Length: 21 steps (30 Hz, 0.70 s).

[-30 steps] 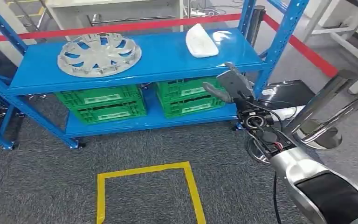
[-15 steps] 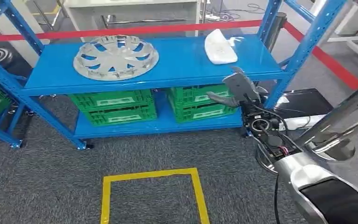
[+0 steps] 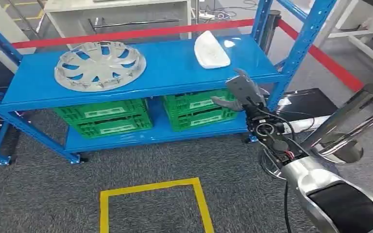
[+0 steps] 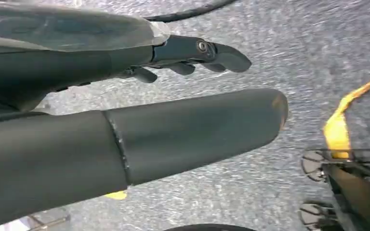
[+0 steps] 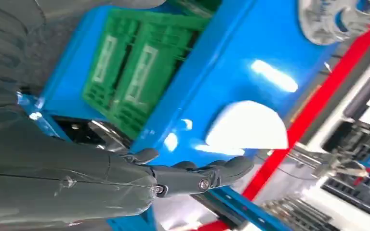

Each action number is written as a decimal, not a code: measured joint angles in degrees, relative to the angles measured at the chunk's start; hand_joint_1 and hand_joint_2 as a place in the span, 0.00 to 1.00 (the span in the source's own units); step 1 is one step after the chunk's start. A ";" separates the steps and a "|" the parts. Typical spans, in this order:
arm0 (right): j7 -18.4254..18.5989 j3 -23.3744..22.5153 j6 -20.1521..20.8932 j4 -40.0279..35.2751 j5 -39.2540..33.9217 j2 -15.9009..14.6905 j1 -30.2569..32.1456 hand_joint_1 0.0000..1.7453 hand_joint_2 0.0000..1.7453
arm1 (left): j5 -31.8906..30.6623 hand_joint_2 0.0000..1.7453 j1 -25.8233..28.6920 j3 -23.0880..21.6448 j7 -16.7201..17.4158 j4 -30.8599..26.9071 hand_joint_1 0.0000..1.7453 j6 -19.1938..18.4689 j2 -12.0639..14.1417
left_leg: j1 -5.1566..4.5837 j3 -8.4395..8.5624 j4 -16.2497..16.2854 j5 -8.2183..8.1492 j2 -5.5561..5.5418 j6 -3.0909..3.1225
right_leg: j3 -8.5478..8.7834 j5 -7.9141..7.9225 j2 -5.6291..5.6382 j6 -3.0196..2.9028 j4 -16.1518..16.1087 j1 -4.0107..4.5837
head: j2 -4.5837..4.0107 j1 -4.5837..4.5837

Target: Take the parts from the cabinet and place them on the table.

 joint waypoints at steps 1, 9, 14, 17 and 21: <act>0.02 -0.13 -0.04 0.00 0.00 0.00 -0.08 0.00 1.00 | -0.02 0.00 -0.17 -0.02 0.00 0.00 0.00 0.00 0.00 | -0.15 0.09 -0.44 -0.07 0.14 0.04 | -0.07 -0.24 0.10 0.36 -0.01 0.27 | 0.00 -0.13; 0.11 -0.68 -0.05 -0.77 0.00 -0.46 0.21 0.00 1.00 | -0.17 0.00 -0.27 0.00 -0.02 0.02 0.00 0.00 -0.07 | 0.33 2.17 -2.22 -0.75 0.21 1.51 | -6.53 -6.94 -0.46 2.18 13.54 0.00 | 0.00 0.79; 0.15 -0.74 -0.02 -0.87 -0.20 -0.59 0.79 0.00 1.00 | -0.22 0.00 -0.02 0.00 -0.02 0.02 0.00 -0.02 -0.22 | 0.41 4.65 -1.81 -2.74 -0.01 1.00 | -5.86 1.70 -0.64 2.50 6.47 -0.39 | 0.00 1.86; 0.15 -0.76 0.13 -0.96 -0.24 -0.61 0.71 0.00 1.00 | -0.17 0.00 -0.21 0.00 -0.02 0.00 0.00 -0.04 -0.18 | 0.10 4.91 -1.23 -3.75 -0.16 0.11 | -3.11 2.89 -0.48 1.71 0.13 -0.23 | 0.00 1.82; 0.13 -0.70 0.33 -1.31 -0.22 -0.61 0.65 0.00 1.00 | 0.00 0.00 -0.20 0.00 0.00 0.04 0.00 -0.04 -0.18 | 0.36 5.09 -0.58 -4.68 0.01 -1.04 | -2.38 2.67 -0.30 0.51 -0.43 -0.36 | 0.00 1.38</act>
